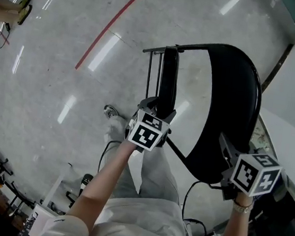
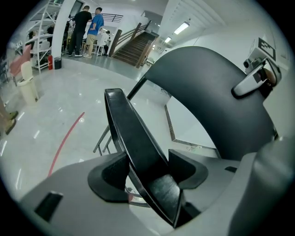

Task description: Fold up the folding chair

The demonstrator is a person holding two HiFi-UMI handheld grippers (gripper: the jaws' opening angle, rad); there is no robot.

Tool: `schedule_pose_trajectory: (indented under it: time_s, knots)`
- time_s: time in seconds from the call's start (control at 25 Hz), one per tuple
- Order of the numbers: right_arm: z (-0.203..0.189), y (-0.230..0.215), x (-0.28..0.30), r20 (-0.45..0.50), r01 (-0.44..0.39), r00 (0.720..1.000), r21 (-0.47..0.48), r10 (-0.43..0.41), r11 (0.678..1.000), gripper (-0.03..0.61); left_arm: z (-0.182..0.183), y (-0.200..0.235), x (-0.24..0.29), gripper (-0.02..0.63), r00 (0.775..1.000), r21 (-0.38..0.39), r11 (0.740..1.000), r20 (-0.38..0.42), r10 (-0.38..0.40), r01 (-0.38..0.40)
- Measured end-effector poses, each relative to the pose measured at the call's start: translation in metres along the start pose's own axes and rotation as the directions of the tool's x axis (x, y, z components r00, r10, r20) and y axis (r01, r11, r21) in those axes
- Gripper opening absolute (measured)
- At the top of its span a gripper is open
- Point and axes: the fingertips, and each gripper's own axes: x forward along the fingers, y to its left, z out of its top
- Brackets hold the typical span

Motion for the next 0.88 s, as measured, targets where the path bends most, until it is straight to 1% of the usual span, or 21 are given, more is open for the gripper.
schedule_pose_trajectory:
  time_s: [0.32,0.52,0.68,0.8,0.88]
  knots:
    - [-0.002,-0.004,0.000,-0.002,0.034,0.999,-0.009,-0.034,0.999,0.062,0.009,-0.027,0.028,0.279,0.999,0.045,0.999,-0.038,0.013,-0.011]
    - [0.000,-0.001,-0.014,-0.005,0.055,0.998,-0.015,-0.055,0.998,0.063,0.019,-0.053,0.038,0.279,0.998,0.071,0.997,-0.059,-0.004,0.009]
    - [-0.003,-0.008,-0.016,-0.005,0.061,0.998,-0.018,-0.061,0.998,0.063,0.021,-0.068,0.052,0.278,0.997,0.079,0.997,-0.080,-0.001,0.008]
    - [-0.004,-0.013,-0.019,-0.006,0.069,0.998,-0.021,-0.069,0.997,0.063,0.024,-0.082,0.061,0.278,0.994,0.082,0.996,-0.106,-0.013,0.022]
    - [-0.002,-0.013,-0.021,-0.005,0.074,0.997,-0.020,-0.074,0.997,0.063,0.027,-0.083,0.063,0.278,0.993,0.083,0.996,-0.116,-0.011,0.021]
